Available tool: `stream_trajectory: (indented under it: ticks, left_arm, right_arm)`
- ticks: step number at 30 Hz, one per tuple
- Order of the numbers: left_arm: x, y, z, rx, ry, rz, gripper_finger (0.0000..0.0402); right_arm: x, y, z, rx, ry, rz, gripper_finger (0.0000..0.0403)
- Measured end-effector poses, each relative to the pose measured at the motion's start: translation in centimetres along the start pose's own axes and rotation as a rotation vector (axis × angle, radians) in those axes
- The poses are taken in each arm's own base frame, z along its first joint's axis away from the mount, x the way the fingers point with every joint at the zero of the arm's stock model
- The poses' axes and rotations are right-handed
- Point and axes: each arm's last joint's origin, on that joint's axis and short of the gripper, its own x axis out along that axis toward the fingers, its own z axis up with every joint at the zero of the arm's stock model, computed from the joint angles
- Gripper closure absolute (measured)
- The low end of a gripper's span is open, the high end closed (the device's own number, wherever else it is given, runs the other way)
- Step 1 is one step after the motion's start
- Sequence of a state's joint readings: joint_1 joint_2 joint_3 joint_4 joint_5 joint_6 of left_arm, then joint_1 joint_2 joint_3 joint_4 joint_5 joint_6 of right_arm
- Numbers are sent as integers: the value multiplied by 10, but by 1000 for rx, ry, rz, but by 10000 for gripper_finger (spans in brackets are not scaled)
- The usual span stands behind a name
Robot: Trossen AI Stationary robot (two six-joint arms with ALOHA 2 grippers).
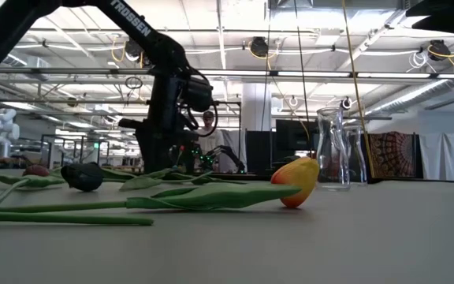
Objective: Sort flowers into vase by color
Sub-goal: Put the top left black tulip into the top transparent vase
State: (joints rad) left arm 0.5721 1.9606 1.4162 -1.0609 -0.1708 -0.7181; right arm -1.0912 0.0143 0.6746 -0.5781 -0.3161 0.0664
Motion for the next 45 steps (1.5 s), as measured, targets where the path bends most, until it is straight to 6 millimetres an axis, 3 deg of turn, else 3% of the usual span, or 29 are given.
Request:
stream_trajectory:
  ticks: [9,20,28,39,45]
  left_arm:
    - [1,0,4,-23,10,-51,285]
    - [16,1,-15,-12,106,-22,285]
    - [27,0,-18,-16,88,-39,285]
    - [27,-2,-16,-19,62,-61,286]
    - [27,-2,-16,-11,60,-59,326]
  right_arm:
    - [0,0,0,0,0,0,161]
    - [0,0,0,0,0,0,161]
    - [0,0,0,0,0,0,161]
    - [0,0,0,0,0,0,161]
    - [0,0,0,0,0,0,161]
